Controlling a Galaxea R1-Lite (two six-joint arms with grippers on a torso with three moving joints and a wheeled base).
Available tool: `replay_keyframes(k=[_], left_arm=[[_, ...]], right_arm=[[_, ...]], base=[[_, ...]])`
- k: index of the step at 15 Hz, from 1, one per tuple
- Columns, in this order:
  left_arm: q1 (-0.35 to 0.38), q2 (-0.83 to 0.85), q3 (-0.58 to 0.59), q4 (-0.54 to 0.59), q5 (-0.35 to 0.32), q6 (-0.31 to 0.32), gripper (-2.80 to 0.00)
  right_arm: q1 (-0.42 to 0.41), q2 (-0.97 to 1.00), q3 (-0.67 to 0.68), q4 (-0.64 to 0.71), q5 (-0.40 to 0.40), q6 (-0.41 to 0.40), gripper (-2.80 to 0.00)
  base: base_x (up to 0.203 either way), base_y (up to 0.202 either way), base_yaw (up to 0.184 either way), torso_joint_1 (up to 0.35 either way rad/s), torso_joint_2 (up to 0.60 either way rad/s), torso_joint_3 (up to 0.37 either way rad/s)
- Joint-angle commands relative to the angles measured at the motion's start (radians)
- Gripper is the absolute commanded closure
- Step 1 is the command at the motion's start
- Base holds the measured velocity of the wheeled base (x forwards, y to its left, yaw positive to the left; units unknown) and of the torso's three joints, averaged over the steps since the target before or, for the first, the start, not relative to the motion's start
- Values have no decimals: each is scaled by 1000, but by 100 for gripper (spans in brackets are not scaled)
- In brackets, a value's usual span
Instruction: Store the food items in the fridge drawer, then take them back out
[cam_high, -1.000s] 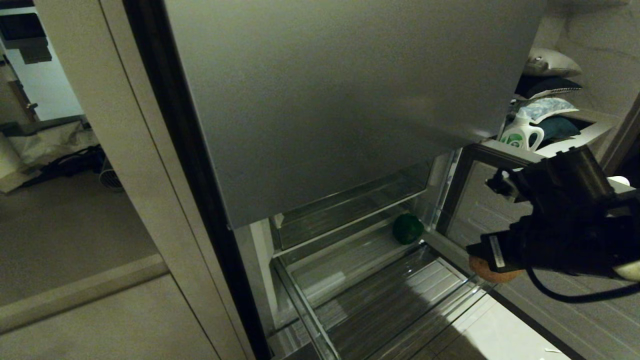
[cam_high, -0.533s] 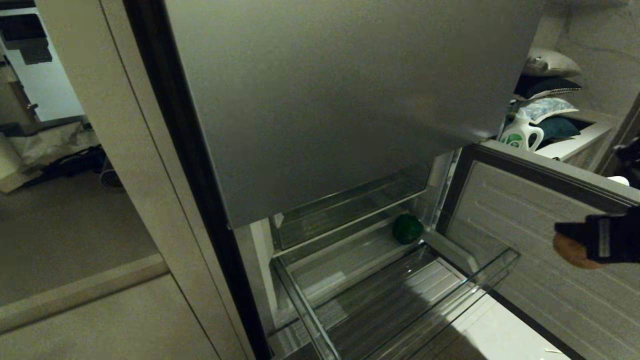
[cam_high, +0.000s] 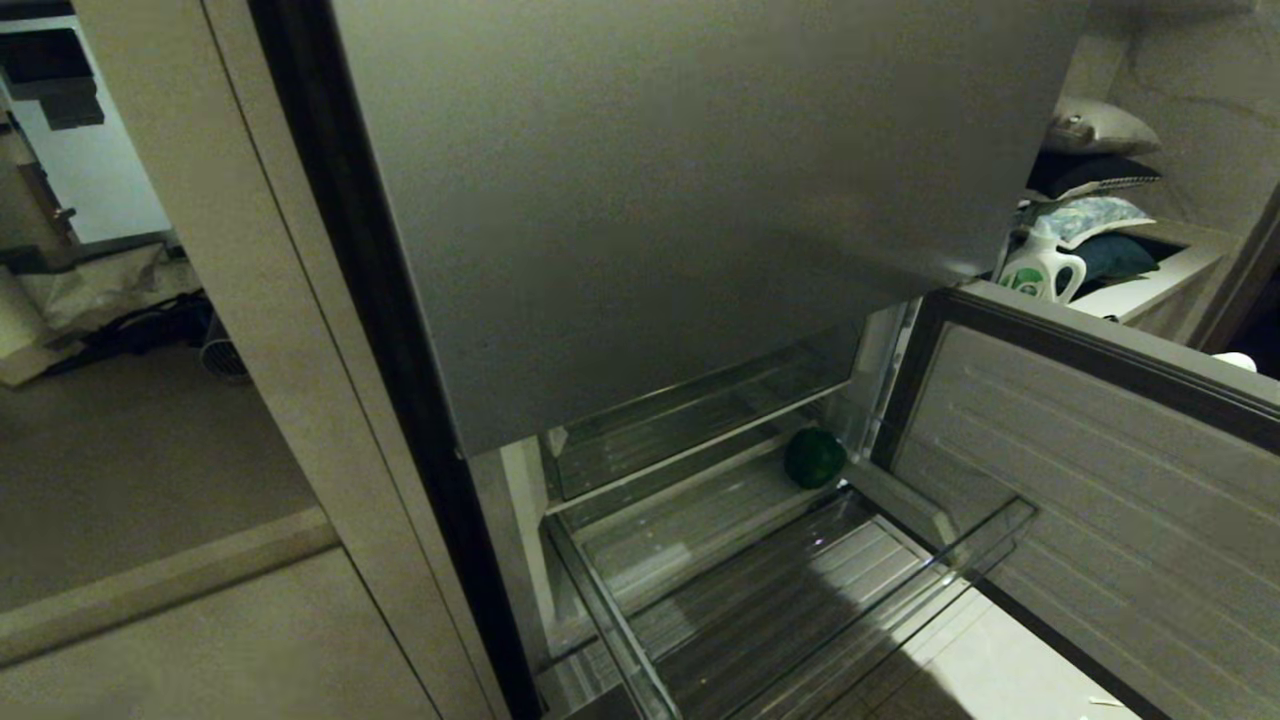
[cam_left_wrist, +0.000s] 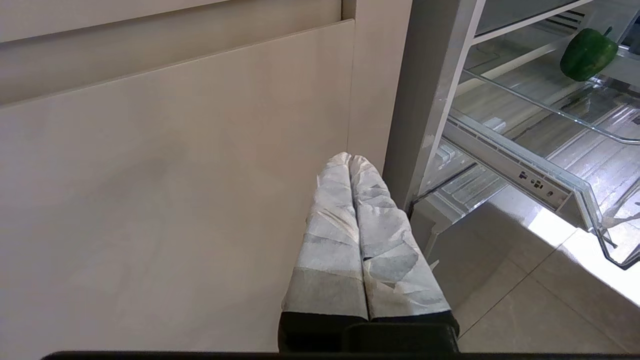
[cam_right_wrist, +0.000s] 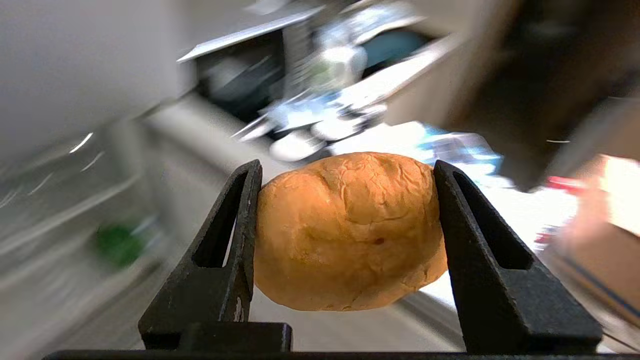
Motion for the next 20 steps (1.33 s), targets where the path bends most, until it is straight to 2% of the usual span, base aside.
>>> replay_keyframes(k=[1, 4, 7, 9, 11, 15, 20], left_arm=[[-1, 1, 0, 0, 0, 0, 0], [-1, 1, 0, 0, 0, -1, 0], [1, 1, 0, 0, 0, 0, 0], [1, 1, 0, 0, 0, 0, 0], [-1, 1, 0, 0, 0, -1, 0], [0, 1, 0, 0, 0, 0, 0], [-1, 1, 0, 0, 0, 0, 0]], right_arm=[[-163, -64, -2, 2, -1, 17, 0], [-402, -26, 8, -1, 14, 62, 0], [-696, 65, 2, -41, 97, 76, 0], [-884, 177, 0, -125, 148, 82, 0], [-1031, 283, 3, -229, 174, 98, 0], [-1270, 501, -3, -403, 240, 116, 0], [-1449, 741, 0, -571, 282, 154, 0]], base=[[0, 0, 0, 0, 0, 0], [0, 0, 0, 0, 0, 0], [0, 0, 0, 0, 0, 0], [0, 0, 0, 0, 0, 0], [0, 0, 0, 0, 0, 0], [0, 0, 0, 0, 0, 0], [0, 0, 0, 0, 0, 0]])
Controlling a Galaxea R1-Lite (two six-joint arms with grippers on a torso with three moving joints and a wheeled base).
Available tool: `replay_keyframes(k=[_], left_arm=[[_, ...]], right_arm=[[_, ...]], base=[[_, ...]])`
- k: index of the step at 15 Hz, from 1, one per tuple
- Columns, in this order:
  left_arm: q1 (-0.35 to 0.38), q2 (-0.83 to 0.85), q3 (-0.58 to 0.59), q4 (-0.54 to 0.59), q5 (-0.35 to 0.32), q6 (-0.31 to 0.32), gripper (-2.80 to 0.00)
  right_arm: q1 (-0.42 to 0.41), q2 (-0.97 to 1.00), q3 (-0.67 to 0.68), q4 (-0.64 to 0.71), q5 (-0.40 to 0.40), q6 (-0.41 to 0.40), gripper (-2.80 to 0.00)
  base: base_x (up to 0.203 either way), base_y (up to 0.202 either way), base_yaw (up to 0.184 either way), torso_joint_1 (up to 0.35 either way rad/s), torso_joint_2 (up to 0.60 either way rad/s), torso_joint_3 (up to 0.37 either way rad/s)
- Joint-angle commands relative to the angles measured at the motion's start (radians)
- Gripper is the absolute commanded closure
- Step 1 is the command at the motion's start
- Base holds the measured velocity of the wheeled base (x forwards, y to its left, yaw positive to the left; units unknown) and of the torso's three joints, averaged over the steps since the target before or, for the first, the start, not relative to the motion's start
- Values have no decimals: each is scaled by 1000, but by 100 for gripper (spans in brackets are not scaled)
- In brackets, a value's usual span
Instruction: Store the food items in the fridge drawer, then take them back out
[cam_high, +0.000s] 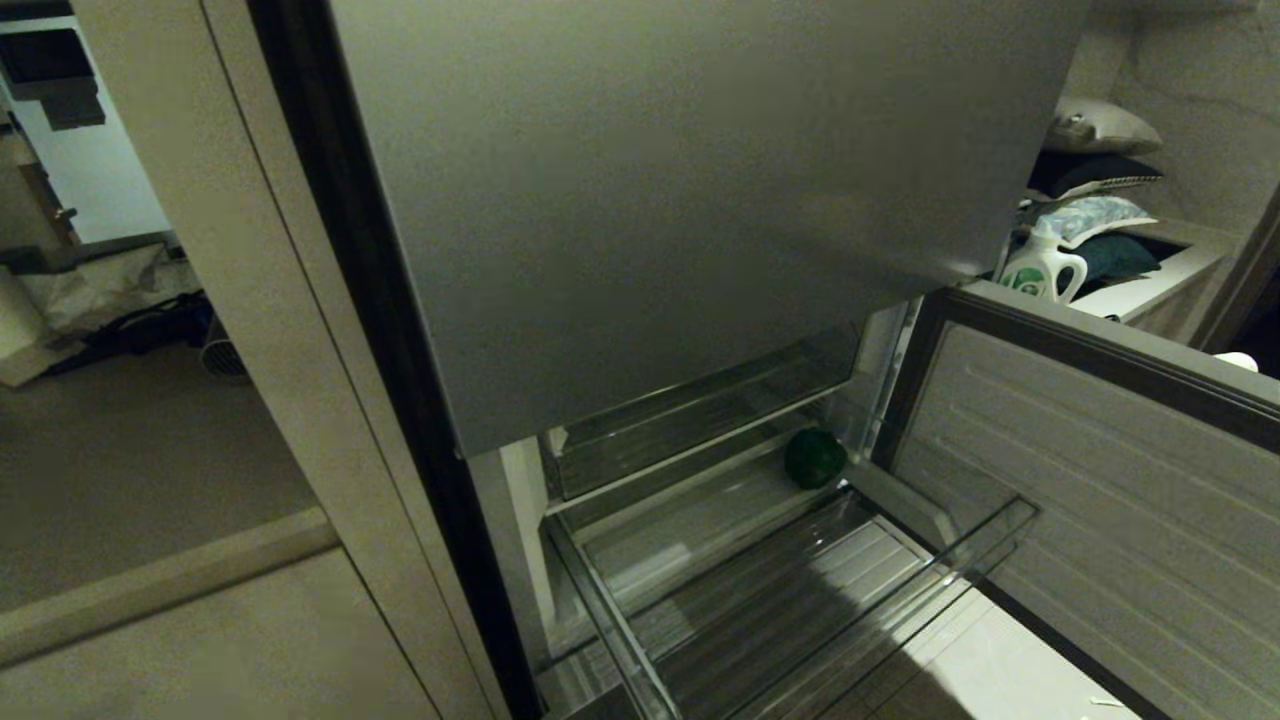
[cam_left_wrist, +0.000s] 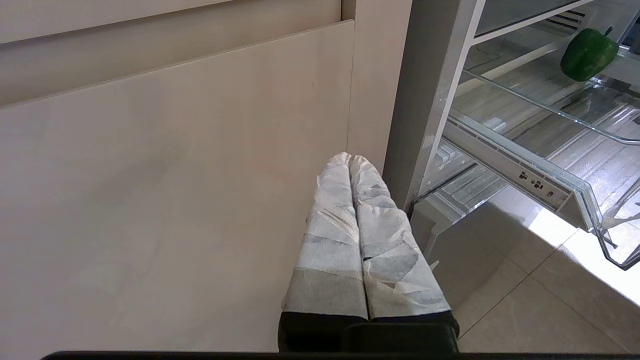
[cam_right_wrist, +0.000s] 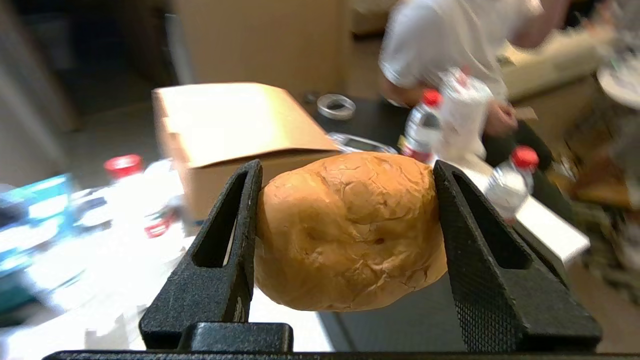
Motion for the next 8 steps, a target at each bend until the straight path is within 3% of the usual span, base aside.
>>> replay_keyframes(k=[1, 8], left_arm=[[-1, 1, 0, 0, 0, 1, 0], [-1, 1, 0, 0, 0, 0, 0]], right_arm=[[-95, 160, -4, -55, 22, 15, 0], [-209, 495, -70, -212, 59, 46, 0]], base=[[0, 0, 0, 0, 0, 0], [0, 0, 0, 0, 0, 0]])
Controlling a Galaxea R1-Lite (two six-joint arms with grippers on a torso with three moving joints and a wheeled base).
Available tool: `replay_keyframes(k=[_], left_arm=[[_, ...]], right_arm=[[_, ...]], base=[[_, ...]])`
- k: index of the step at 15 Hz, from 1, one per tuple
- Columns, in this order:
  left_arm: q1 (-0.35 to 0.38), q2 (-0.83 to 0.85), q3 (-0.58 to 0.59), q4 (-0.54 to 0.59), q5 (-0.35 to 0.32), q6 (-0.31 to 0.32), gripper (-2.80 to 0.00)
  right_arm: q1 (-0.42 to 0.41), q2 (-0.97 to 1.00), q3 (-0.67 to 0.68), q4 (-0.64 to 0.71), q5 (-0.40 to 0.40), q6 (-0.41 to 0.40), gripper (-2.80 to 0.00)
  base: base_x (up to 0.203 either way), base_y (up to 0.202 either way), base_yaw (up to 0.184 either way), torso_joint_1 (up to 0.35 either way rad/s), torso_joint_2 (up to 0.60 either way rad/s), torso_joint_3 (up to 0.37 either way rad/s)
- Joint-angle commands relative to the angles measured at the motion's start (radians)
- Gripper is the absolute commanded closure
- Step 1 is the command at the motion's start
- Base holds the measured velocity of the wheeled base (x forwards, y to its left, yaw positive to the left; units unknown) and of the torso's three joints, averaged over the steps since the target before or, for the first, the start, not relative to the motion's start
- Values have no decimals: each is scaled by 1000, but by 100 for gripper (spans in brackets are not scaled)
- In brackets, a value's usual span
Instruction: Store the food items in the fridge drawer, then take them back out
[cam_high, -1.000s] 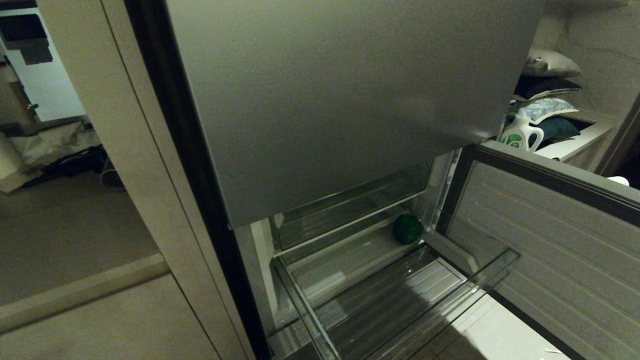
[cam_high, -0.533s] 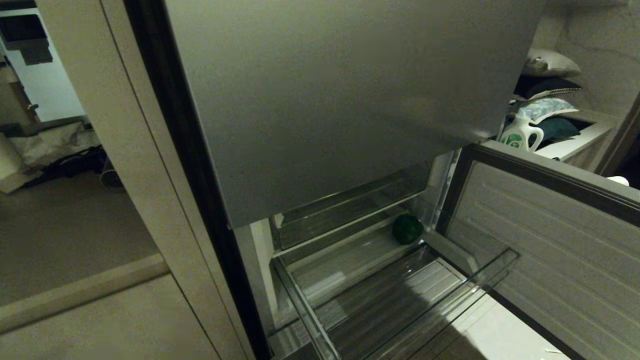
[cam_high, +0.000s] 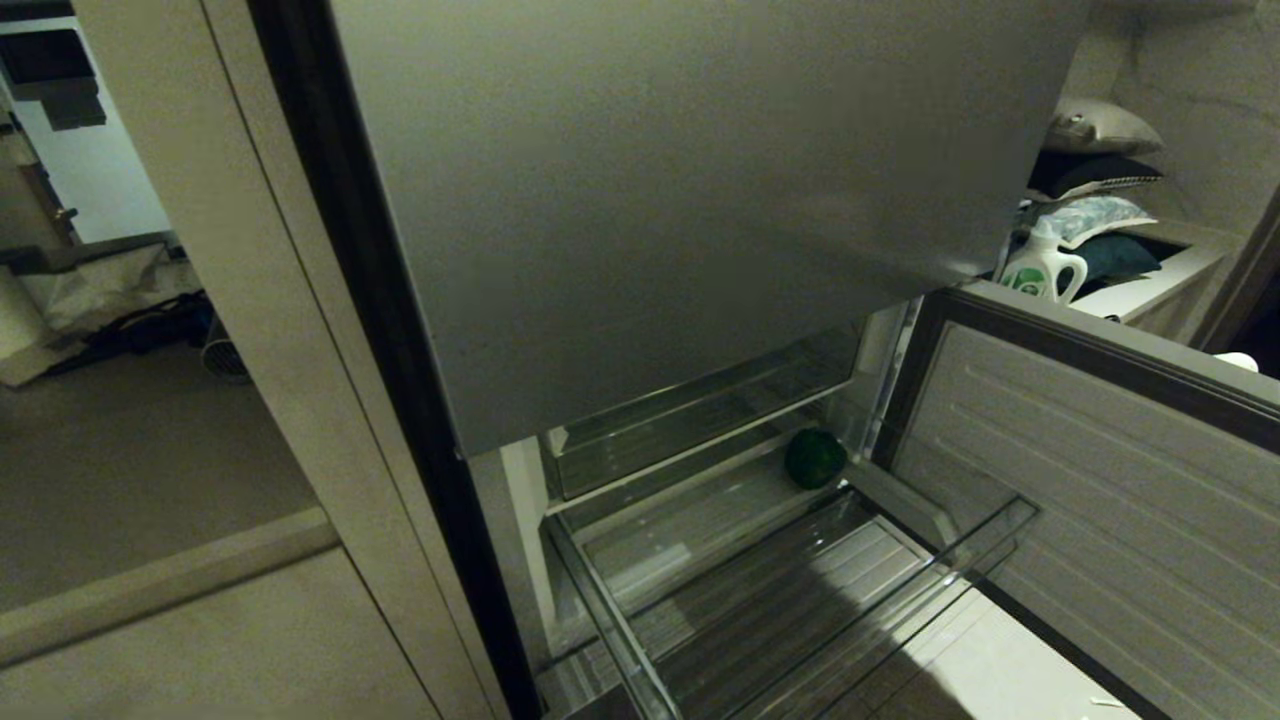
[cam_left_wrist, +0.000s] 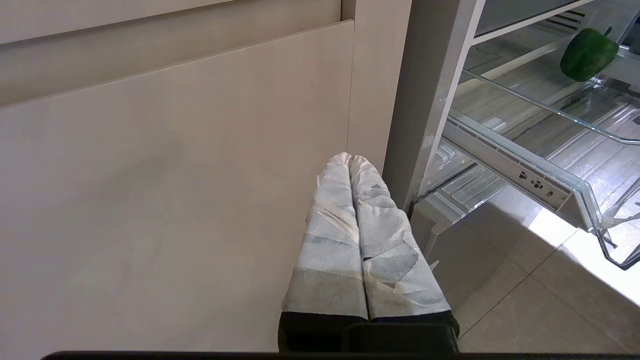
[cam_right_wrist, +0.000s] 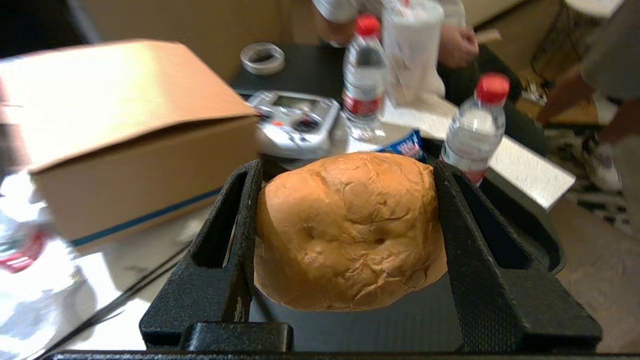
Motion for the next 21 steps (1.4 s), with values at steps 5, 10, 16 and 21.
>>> replay_keyframes(k=[5, 10, 16, 21], left_arm=[[1, 1, 0, 0, 0, 0, 0], [1, 1, 0, 0, 0, 1, 0], [1, 1, 0, 0, 0, 1, 0], [0, 1, 0, 0, 0, 0, 0]], right_arm=[[-9, 339, -51, -260, 104, 20, 0], [11, 463, -92, -271, 154, 45, 0], [33, 578, -181, -272, 193, 37, 0], [30, 644, -216, -272, 189, 12, -280]], base=[[0, 0, 0, 0, 0, 0], [0, 0, 0, 0, 0, 0], [0, 0, 0, 0, 0, 0], [0, 0, 0, 0, 0, 0]])
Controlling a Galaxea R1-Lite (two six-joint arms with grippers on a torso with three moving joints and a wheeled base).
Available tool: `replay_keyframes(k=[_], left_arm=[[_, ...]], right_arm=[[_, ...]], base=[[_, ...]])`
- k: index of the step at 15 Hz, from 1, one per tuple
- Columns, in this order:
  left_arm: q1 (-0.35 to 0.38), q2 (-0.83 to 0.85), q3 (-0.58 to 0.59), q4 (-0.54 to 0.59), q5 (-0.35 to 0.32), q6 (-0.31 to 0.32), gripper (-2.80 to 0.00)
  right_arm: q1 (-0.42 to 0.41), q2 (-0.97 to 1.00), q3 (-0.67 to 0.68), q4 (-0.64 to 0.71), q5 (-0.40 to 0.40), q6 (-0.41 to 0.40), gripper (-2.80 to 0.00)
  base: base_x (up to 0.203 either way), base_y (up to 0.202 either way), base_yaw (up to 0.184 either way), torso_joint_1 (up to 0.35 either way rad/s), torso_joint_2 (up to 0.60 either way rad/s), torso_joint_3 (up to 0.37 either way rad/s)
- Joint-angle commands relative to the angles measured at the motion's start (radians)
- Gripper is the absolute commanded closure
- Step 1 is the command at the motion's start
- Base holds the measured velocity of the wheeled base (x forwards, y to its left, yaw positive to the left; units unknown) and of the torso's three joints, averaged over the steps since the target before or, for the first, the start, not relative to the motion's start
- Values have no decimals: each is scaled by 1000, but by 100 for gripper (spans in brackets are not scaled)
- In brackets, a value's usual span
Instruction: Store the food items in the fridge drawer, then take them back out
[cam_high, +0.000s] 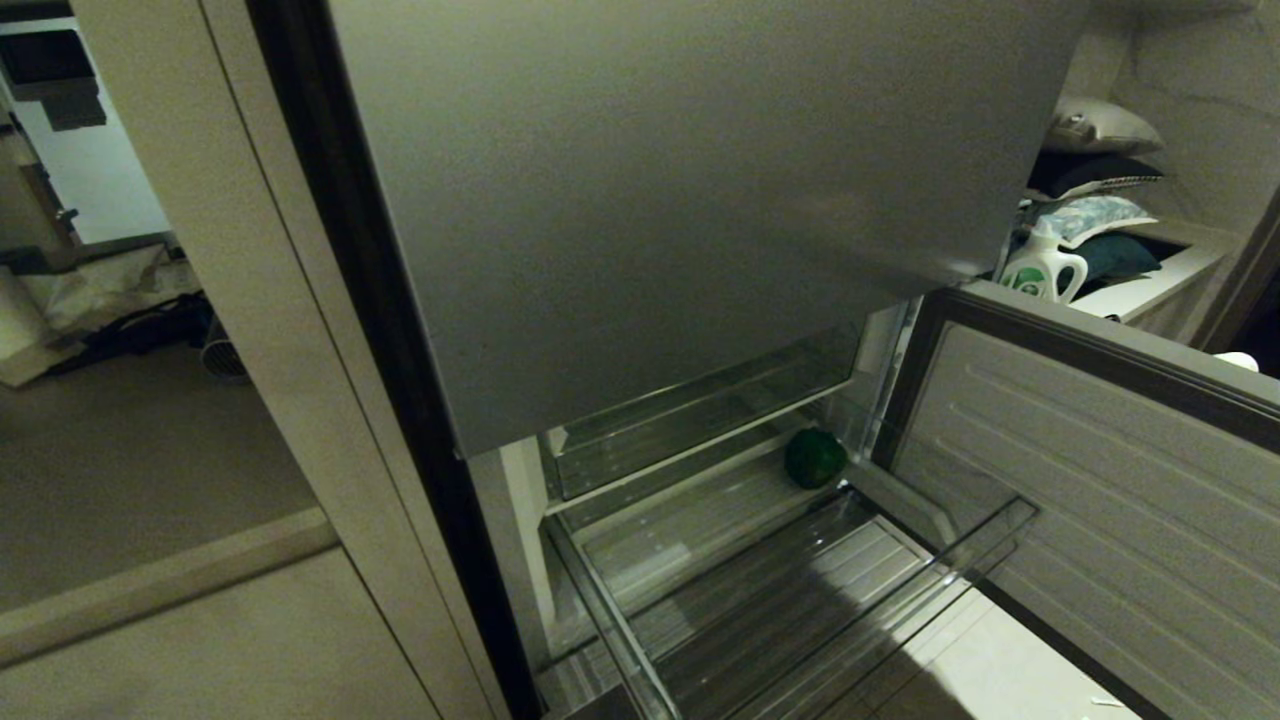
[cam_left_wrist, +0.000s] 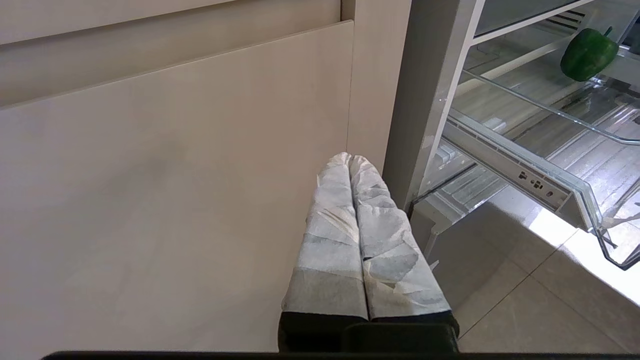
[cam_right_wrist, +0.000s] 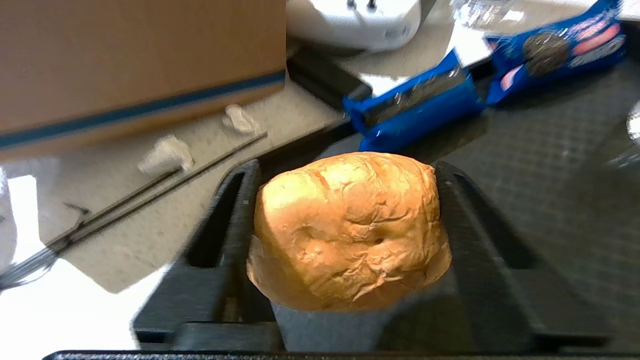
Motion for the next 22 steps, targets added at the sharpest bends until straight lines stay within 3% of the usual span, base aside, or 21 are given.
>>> replay_keyframes(k=[1, 10, 11, 16, 18, 22], left_arm=[[-1, 1, 0, 0, 0, 0, 0], [1, 1, 0, 0, 0, 0, 0], [-1, 1, 0, 0, 0, 1, 0], [-1, 1, 0, 0, 0, 1, 0], [-1, 1, 0, 0, 0, 1, 0], [-1, 1, 0, 0, 0, 1, 0]], right_arm=[[-2, 49, -28, -5, -2, -3, -280], [-53, -64, -40, 7, -1, 12, -280], [-64, -112, -39, 12, 0, 17, 0], [-83, -449, -55, 43, 3, 99, 0], [-50, -608, -61, 92, 31, 150, 0], [147, -898, -41, 189, 109, 221, 0]], base=[[0, 0, 0, 0, 0, 0], [0, 0, 0, 0, 0, 0], [0, 0, 0, 0, 0, 0], [0, 0, 0, 0, 0, 0], [0, 0, 0, 0, 0, 0], [0, 0, 0, 0, 0, 0]])
